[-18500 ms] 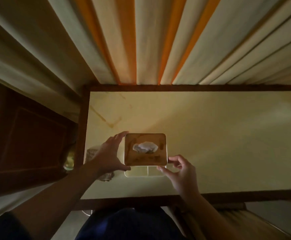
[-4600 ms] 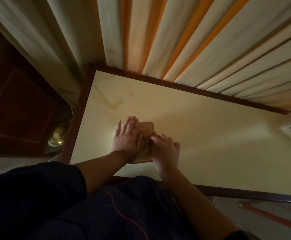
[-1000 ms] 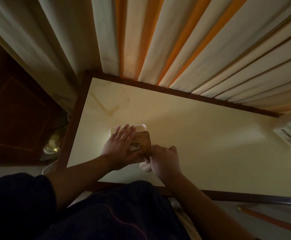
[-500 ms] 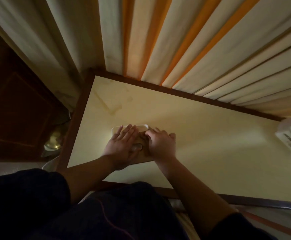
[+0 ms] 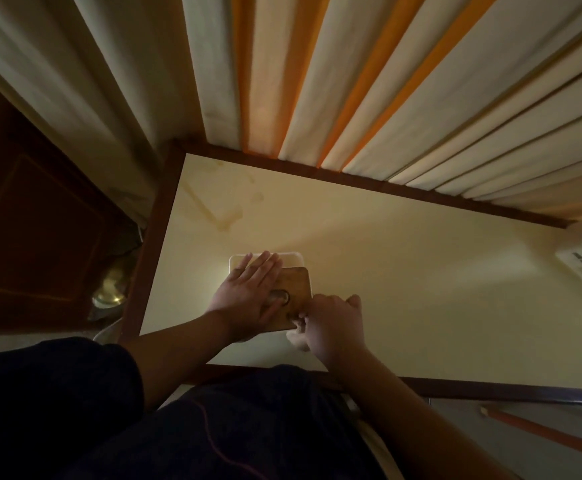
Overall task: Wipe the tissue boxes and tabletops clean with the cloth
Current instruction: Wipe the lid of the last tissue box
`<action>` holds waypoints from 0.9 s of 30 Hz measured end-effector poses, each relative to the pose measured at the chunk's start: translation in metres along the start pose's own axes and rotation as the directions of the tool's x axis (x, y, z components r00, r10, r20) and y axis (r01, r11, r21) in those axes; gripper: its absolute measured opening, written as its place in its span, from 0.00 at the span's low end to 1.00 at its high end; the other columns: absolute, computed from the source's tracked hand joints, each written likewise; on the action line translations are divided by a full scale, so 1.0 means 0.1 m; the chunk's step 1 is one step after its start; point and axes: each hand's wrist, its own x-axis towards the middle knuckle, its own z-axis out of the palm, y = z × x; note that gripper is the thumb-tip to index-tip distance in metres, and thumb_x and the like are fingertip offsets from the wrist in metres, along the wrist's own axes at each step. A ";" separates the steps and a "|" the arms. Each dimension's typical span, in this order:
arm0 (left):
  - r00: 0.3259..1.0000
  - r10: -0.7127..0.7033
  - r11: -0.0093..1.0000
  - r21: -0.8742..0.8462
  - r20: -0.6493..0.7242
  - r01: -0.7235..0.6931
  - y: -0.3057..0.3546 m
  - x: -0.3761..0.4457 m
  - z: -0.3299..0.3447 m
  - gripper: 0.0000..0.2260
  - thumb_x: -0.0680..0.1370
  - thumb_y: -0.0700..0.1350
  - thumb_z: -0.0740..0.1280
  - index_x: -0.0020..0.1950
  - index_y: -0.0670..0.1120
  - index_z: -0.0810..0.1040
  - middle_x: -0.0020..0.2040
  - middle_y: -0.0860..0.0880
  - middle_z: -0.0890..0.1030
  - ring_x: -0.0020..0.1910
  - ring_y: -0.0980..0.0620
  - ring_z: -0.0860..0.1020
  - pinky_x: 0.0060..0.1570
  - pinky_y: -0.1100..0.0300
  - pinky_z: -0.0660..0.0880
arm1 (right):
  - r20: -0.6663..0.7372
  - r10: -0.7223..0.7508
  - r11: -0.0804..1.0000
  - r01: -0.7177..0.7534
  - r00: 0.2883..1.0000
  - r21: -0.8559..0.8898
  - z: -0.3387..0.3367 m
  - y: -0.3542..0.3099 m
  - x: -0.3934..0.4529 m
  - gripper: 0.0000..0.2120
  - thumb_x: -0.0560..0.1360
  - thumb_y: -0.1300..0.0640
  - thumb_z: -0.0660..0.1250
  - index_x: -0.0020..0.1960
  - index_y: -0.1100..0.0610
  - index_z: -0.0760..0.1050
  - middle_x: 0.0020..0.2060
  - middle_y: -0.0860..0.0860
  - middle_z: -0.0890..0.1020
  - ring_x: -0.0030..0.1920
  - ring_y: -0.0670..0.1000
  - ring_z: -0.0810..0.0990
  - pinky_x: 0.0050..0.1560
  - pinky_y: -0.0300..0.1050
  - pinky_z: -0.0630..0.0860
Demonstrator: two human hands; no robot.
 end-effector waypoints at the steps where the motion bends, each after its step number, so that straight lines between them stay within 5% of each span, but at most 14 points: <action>1: 1.000 0.007 1.000 0.001 -0.012 -0.007 0.00 0.00 0.00 0.33 0.85 0.61 0.50 0.83 0.41 0.61 0.82 0.43 0.64 0.83 0.46 0.58 0.82 0.44 0.52 | -0.004 0.010 1.000 -0.010 1.000 -0.018 -0.03 -0.02 0.07 0.09 0.76 0.49 0.65 0.38 0.49 0.72 0.36 0.45 0.71 0.48 0.52 0.80 0.56 0.53 0.63; 11: 0.999 0.028 1.000 0.004 -0.036 -0.028 -0.02 0.00 0.02 0.32 0.85 0.60 0.50 0.81 0.40 0.64 0.80 0.42 0.66 0.82 0.44 0.60 0.81 0.44 0.52 | -0.393 0.063 0.991 -0.010 0.917 0.135 0.22 -0.01 0.51 0.03 0.77 0.55 0.70 0.49 0.47 0.81 0.45 0.46 0.83 0.46 0.55 0.81 0.49 0.53 0.69; 19: 0.999 -0.002 0.999 0.047 -0.032 0.004 0.02 0.00 0.02 0.31 0.86 0.59 0.52 0.82 0.40 0.61 0.81 0.43 0.65 0.83 0.46 0.58 0.82 0.46 0.50 | -0.336 0.020 0.992 0.022 0.942 0.123 0.40 0.07 -0.12 0.07 0.72 0.51 0.78 0.42 0.47 0.80 0.38 0.44 0.81 0.37 0.53 0.79 0.43 0.51 0.71; 25: 0.999 0.010 0.999 0.040 -0.049 -0.008 0.01 0.00 0.01 0.31 0.86 0.60 0.51 0.82 0.40 0.62 0.81 0.42 0.66 0.82 0.45 0.60 0.81 0.46 0.51 | -0.022 -0.022 0.995 0.024 0.999 0.093 0.11 0.07 -0.13 0.06 0.82 0.52 0.64 0.54 0.47 0.81 0.51 0.44 0.82 0.55 0.52 0.80 0.58 0.54 0.65; 27: 0.999 0.015 0.999 0.033 -0.047 -0.013 0.00 0.01 0.02 0.32 0.86 0.61 0.50 0.82 0.40 0.63 0.80 0.42 0.66 0.82 0.45 0.60 0.81 0.45 0.53 | 0.031 0.011 0.999 -0.012 0.999 0.034 -0.02 0.01 0.01 0.06 0.79 0.49 0.65 0.47 0.49 0.79 0.47 0.45 0.81 0.53 0.52 0.82 0.61 0.54 0.66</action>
